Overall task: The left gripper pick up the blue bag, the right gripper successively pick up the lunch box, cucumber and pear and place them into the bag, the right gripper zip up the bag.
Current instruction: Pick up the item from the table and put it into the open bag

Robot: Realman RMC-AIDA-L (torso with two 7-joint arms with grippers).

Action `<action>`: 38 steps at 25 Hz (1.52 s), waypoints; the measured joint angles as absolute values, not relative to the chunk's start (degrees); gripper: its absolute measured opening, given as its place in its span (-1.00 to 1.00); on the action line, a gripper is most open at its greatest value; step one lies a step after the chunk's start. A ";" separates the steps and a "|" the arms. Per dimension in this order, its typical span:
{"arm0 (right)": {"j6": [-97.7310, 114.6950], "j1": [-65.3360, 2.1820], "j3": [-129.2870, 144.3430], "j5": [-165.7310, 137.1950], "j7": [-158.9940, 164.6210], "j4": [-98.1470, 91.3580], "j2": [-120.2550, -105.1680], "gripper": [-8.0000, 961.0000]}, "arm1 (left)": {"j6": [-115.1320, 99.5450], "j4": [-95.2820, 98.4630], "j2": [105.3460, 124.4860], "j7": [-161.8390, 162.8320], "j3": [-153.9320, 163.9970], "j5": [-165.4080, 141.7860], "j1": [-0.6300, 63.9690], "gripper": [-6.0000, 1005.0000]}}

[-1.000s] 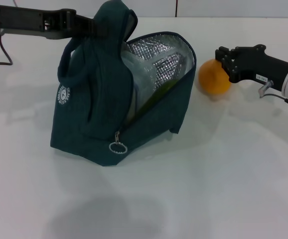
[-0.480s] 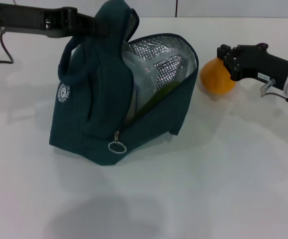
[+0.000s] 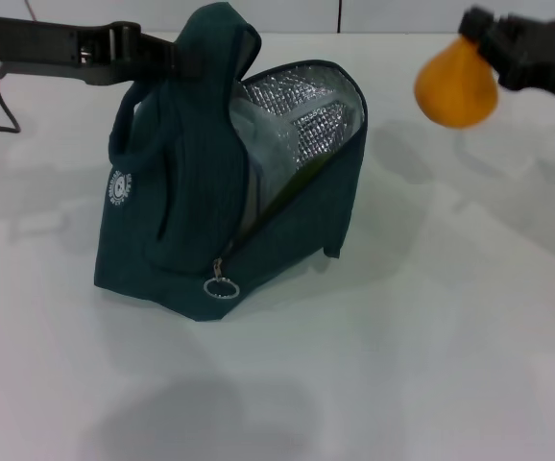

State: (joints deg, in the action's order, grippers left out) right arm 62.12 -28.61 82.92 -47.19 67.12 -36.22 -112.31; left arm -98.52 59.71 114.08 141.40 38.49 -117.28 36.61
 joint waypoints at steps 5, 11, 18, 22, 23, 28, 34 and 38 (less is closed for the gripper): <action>70.46 -31.08 81.68 -47.63 73.04 -37.06 -111.87 -0.91 | -98.65 59.68 113.79 141.63 38.50 -117.24 36.01 -0.82; 73.23 -35.89 82.57 -51.70 77.65 -37.08 -113.17 -0.91 | -98.87 59.64 113.34 141.71 38.49 -117.23 35.48 -0.82; 72.98 -41.01 84.25 -56.47 79.43 -36.36 -115.55 -0.91 | -98.96 59.59 113.22 141.70 38.63 -117.25 35.45 -0.81; 72.71 -43.22 86.48 -56.41 80.12 -36.23 -115.89 -0.91 | -98.96 59.58 113.20 141.65 38.67 -117.25 35.56 -0.81; 72.71 -43.50 86.71 -56.36 80.23 -36.23 -115.92 -0.91 | -98.96 59.59 113.20 141.64 38.69 -117.25 35.56 -0.81; 72.75 -44.10 88.48 -56.15 81.21 -36.62 -116.03 -0.91 | -98.96 59.59 113.21 141.60 38.61 -117.25 35.59 -0.81; 72.68 -44.06 91.20 -56.08 81.70 -36.31 -116.13 -0.90 | -98.91 59.59 112.99 141.94 38.50 -117.23 35.72 -0.81; 72.70 -43.62 92.41 -56.03 81.85 -36.23 -116.16 -0.88 | -98.93 59.59 112.93 142.45 38.50 -116.65 35.96 -0.81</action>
State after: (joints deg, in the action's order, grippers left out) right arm 72.70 -43.62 92.41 -56.03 81.85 -36.23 -116.16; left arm -98.93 59.59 112.93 142.45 38.50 -116.65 35.96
